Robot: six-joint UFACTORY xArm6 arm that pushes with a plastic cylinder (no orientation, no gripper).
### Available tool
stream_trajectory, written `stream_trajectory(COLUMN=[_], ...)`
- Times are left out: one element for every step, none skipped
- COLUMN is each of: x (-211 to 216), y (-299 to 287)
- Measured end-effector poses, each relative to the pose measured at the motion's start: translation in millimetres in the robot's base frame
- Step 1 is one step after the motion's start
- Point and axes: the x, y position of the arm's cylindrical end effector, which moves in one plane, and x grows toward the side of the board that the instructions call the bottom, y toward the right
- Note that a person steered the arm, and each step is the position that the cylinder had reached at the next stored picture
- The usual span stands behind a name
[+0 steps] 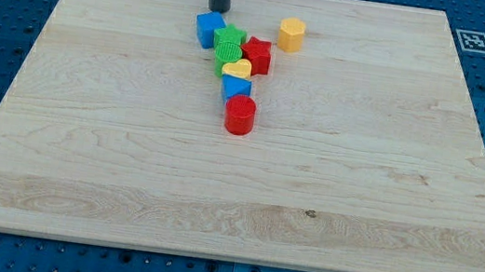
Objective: Push the blue cube to the left of the green star
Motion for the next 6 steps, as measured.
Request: stream_trajectory(x=[28,33,33,33,29,17], y=[5,-5,-21,-28,-32,-55])
